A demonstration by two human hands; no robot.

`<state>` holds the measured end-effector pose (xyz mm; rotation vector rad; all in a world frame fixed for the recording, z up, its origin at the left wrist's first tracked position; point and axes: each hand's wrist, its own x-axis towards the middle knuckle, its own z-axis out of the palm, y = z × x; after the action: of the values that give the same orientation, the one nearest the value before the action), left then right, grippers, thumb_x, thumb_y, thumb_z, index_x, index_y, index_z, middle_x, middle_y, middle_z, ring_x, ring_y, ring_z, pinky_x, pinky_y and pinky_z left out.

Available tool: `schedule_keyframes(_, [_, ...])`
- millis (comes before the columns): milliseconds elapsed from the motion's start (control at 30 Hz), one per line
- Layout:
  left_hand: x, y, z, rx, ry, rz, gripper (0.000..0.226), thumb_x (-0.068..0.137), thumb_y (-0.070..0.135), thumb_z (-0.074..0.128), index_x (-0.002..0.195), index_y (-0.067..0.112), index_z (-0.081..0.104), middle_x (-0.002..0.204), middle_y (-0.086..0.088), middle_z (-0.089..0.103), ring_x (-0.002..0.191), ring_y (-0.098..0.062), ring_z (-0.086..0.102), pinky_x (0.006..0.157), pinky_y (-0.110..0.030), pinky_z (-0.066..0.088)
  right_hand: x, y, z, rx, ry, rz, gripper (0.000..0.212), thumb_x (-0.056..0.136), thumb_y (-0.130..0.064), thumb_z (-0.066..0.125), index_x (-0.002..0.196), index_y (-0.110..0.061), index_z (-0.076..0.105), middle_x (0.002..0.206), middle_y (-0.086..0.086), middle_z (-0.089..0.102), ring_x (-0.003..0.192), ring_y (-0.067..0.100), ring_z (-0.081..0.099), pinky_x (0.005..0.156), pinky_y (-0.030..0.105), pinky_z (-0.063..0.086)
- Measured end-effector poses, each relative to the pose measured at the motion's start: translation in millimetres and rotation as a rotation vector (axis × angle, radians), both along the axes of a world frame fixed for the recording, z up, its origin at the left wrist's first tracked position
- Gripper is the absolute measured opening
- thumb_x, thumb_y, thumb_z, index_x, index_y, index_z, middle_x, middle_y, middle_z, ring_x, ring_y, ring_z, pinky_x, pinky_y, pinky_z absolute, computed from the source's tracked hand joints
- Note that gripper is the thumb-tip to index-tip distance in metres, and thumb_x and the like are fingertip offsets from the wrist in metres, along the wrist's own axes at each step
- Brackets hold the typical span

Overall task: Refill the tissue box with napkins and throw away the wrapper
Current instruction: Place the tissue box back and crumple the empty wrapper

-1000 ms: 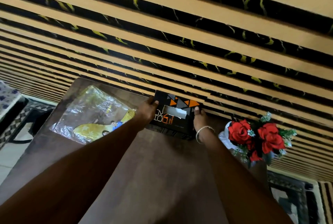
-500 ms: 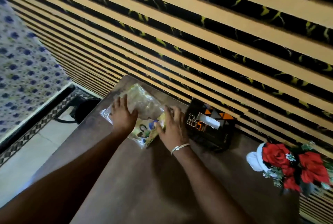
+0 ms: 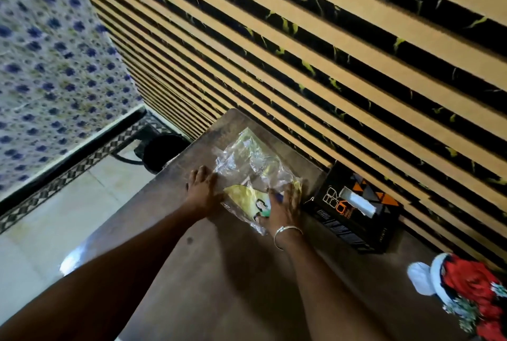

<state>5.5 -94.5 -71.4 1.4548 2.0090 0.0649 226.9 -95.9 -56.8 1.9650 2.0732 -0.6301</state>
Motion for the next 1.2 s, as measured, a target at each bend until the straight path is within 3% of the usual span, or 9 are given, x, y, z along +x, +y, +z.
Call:
schedule_keyframes(100, [-2, -3, 0, 0.103, 0.043, 0.054, 0.076, 0.080, 0.045, 0.072, 0.145, 0.020, 0.041, 0.156, -0.007, 0.023, 0.142, -0.034, 0.018, 0.114, -0.053, 0.023, -5, -4, -3, 0.062, 0.003, -0.065, 0.085, 0.076, -0.048, 0.074, 0.146, -0.042, 0.028, 0.161, 0.017, -0.019, 0.147, 0.040, -0.019, 0.121, 0.052, 0.013])
schedule_keyframes(167, [0, -1, 2, 0.104, 0.066, 0.087, 0.081, 0.080, 0.041, 0.073, 0.148, 0.021, 0.034, 0.152, -0.009, 0.028, 0.137, -0.036, 0.025, 0.112, -0.053, 0.027, -9, -4, -1, 0.029, 0.015, -0.095, 0.084, 0.076, -0.044, 0.075, 0.146, -0.042, 0.029, 0.160, 0.019, -0.019, 0.147, 0.041, -0.017, 0.122, 0.050, 0.012])
schedule_keyframes(333, [20, 11, 7, 0.086, 0.093, -0.008, 0.094, 0.087, 0.037, 0.067, 0.157, 0.019, 0.008, 0.142, -0.019, 0.033, 0.126, -0.037, 0.032, 0.110, -0.044, 0.027, -12, -5, 6, -0.059, 0.105, -0.091, 0.080, 0.080, -0.033, 0.075, 0.147, -0.033, 0.031, 0.161, 0.015, 0.007, 0.148, 0.039, 0.005, 0.120, 0.041, 0.014])
schedule_keyframes(600, [50, 35, 7, 0.069, -0.003, -0.207, 0.091, 0.088, 0.021, 0.062, 0.156, 0.034, 0.002, 0.149, -0.017, 0.027, 0.126, -0.038, 0.031, 0.111, -0.047, 0.033, -14, -10, 11, -0.094, 0.194, 0.048, 0.063, 0.084, -0.013, 0.065, 0.142, -0.024, 0.044, 0.158, 0.007, 0.020, 0.144, 0.032, 0.020, 0.120, 0.037, 0.024])
schedule_keyframes(667, [57, 40, 7, 0.035, 0.001, -0.244, 0.079, 0.091, 0.022, 0.057, 0.156, 0.031, 0.012, 0.149, -0.016, 0.025, 0.126, -0.039, 0.032, 0.111, -0.047, 0.035, -16, -9, 12, -0.111, 0.164, 0.098, 0.057, 0.089, -0.009, 0.056, 0.144, -0.018, 0.040, 0.159, 0.008, 0.020, 0.145, 0.031, 0.019, 0.120, 0.036, 0.021])
schedule_keyframes(767, [62, 44, 10, 0.038, 0.054, -0.326, 0.054, 0.090, 0.023, 0.057, 0.143, 0.020, 0.044, 0.141, -0.014, 0.033, 0.123, -0.036, 0.037, 0.107, -0.042, 0.039, -17, -9, 12, -0.088, 0.197, 0.083, 0.059, 0.092, -0.004, 0.048, 0.147, -0.017, 0.031, 0.156, 0.012, 0.028, 0.145, 0.031, 0.025, 0.120, 0.038, 0.026])
schedule_keyframes(933, [66, 34, 16, 0.049, -0.033, -0.360, 0.036, 0.091, 0.023, 0.059, 0.126, 0.013, 0.062, 0.134, -0.015, 0.046, 0.117, -0.033, 0.050, 0.102, -0.035, 0.043, -22, -16, 8, -0.069, 0.338, -0.217, 0.080, 0.089, -0.003, 0.058, 0.152, -0.025, 0.014, 0.146, 0.018, 0.042, 0.134, 0.032, 0.046, 0.110, 0.044, 0.043])
schedule_keyframes(1033, [71, 18, 25, 0.045, -0.124, -0.347, 0.039, 0.089, 0.024, 0.065, 0.123, 0.005, 0.064, 0.130, -0.016, 0.055, 0.115, -0.032, 0.057, 0.095, -0.029, 0.041, -22, -18, 7, -0.110, 0.290, -0.243, 0.081, 0.084, -0.001, 0.063, 0.151, -0.023, 0.023, 0.143, 0.015, 0.048, 0.133, 0.031, 0.048, 0.111, 0.041, 0.041])
schedule_keyframes(1200, [74, -20, 37, 0.073, -0.264, -0.314, 0.026, 0.086, 0.016, 0.068, 0.108, 0.002, 0.072, 0.113, -0.016, 0.068, 0.105, -0.029, 0.064, 0.077, -0.021, 0.041, -20, -33, 8, -0.072, 0.316, -0.289, 0.058, 0.079, 0.001, 0.062, 0.131, -0.023, 0.055, 0.125, 0.010, 0.063, 0.118, 0.027, 0.061, 0.102, 0.035, 0.049])
